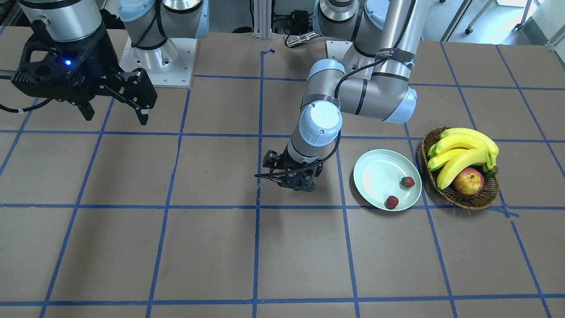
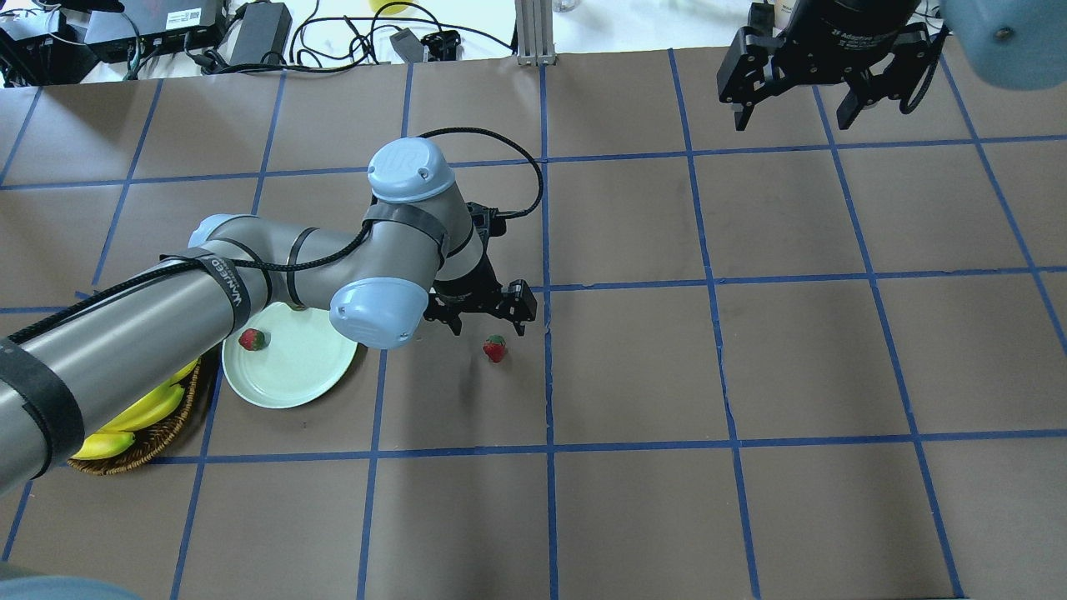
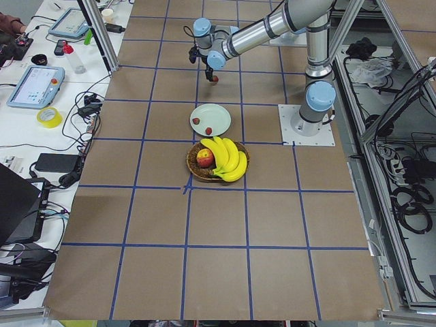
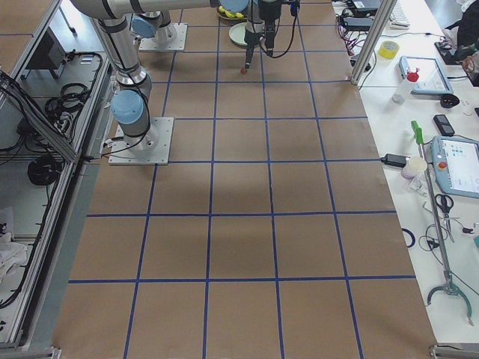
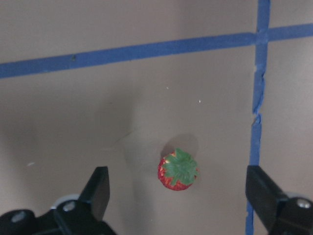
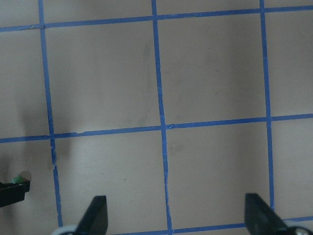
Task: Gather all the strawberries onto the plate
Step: 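Reach the left gripper to the last strawberry and grasp it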
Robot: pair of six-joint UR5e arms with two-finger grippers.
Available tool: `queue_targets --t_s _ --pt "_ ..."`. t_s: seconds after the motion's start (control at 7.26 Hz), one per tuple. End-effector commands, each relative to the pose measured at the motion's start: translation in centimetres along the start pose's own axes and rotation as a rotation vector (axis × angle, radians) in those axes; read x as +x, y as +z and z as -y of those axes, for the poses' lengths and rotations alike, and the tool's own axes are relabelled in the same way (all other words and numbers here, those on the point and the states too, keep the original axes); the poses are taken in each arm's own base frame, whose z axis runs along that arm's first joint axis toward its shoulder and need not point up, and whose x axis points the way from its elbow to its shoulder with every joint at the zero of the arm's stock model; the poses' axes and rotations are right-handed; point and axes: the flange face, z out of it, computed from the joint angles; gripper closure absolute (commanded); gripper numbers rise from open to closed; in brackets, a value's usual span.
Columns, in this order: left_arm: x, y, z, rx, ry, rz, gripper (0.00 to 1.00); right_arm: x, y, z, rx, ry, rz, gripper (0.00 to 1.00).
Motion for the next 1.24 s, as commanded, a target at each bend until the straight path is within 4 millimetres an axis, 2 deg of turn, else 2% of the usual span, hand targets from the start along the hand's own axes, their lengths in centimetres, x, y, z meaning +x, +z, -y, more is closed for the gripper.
queue_targets --t_s 0.0,0.28,0.41,0.55,0.69,0.96,1.1 --pt "0.6 1.7 -0.2 -0.031 0.009 0.009 0.0 0.0 0.0 0.0 0.001 0.0 0.0 0.0" --pt "0.9 2.4 -0.4 -0.043 0.01 0.01 0.0 0.0 0.0 0.0 -0.002 0.0 0.0 0.0" --pt "0.9 2.4 -0.4 -0.043 0.013 0.01 0.2 0.0 0.0 0.0 -0.002 0.0 0.0 0.0" --pt "1.0 2.4 -0.4 -0.042 0.015 0.01 0.68 0.0 -0.1 -0.1 -0.002 -0.002 0.0 0.0" --pt "1.0 2.3 -0.3 -0.039 0.013 0.008 1.0 0.0 0.0 0.0 -0.002 -0.002 0.0 0.0" --pt "1.1 1.8 0.0 -0.027 0.021 0.008 1.0 0.0 0.1 -0.2 -0.007 0.0 -0.001 0.0" --pt "1.3 0.5 0.7 0.002 0.013 0.006 1.0 0.0 0.2 -0.2 -0.008 0.0 -0.001 0.0"
